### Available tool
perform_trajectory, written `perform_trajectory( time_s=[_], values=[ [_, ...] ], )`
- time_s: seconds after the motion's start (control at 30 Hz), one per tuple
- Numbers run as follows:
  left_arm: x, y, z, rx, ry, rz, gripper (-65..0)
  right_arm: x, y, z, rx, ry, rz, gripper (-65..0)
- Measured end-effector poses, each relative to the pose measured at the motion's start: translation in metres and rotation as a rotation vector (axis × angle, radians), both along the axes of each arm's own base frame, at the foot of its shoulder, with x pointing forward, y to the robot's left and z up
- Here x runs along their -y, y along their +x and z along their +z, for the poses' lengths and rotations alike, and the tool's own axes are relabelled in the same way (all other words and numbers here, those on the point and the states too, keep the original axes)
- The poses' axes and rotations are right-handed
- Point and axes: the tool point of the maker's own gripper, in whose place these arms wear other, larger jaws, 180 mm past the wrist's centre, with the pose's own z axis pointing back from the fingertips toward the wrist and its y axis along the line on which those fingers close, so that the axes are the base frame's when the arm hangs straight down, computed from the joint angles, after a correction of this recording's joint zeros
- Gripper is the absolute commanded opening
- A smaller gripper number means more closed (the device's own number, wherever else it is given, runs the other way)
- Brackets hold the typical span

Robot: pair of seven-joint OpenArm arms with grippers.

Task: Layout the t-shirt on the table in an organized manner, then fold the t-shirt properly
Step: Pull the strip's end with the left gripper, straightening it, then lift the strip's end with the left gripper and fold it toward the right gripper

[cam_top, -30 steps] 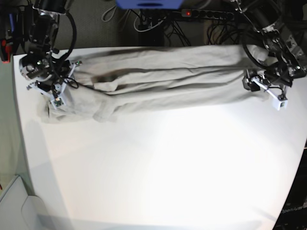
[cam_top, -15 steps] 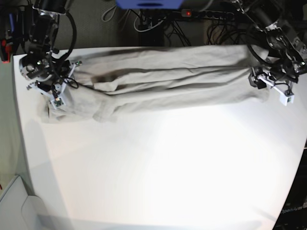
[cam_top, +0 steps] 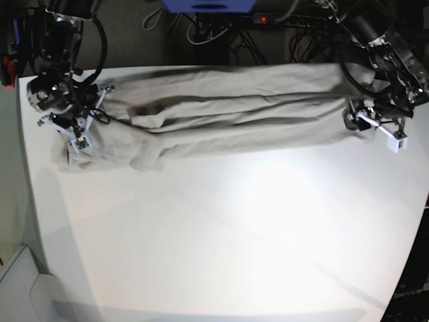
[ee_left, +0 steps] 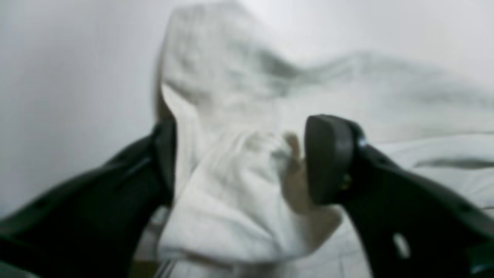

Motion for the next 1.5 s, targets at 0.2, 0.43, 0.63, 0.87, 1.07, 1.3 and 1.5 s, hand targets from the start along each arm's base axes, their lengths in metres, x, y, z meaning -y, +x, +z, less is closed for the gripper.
perform_trajectory(
  time_s=[0.2,0.43,0.63,0.87,1.07,1.3,1.5],
  values=[
    [0.007,0.0,-0.007,0.005,-0.052,0.01,-65.0,0.0,0.0,0.0,-0.001,0.0,-0.001,-35.9],
    [0.011,0.0,-0.009,0.016,-0.075,0.012,-64.8,0.0,0.0,0.0,-0.001,0.0,-0.001,-35.9],
    [0.021,-0.011,0.007,-0.018,-0.04,-0.03,-64.8,0.0,0.0,0.0,-0.001,0.001,-0.001,-35.9],
    [0.026,0.037,0.073,0.146,0.146,-0.132,-64.9,-0.001,0.0,-0.001,-0.001,0.002,-0.001,-35.9],
    [0.05,0.025,0.062,0.07,0.182,-0.151,-64.9,-0.001,0.001,0.0,0.003,0.004,-0.001,-35.9],
    [0.086,0.031,0.07,0.057,0.276,-0.206,-64.9,-0.001,0.004,0.001,-0.001,0.002,-0.003,-35.9],
    [0.106,0.04,0.084,0.049,0.41,-0.281,-65.0,-0.002,0.007,0.002,0.002,0.001,-0.001,-35.9]
  ],
)
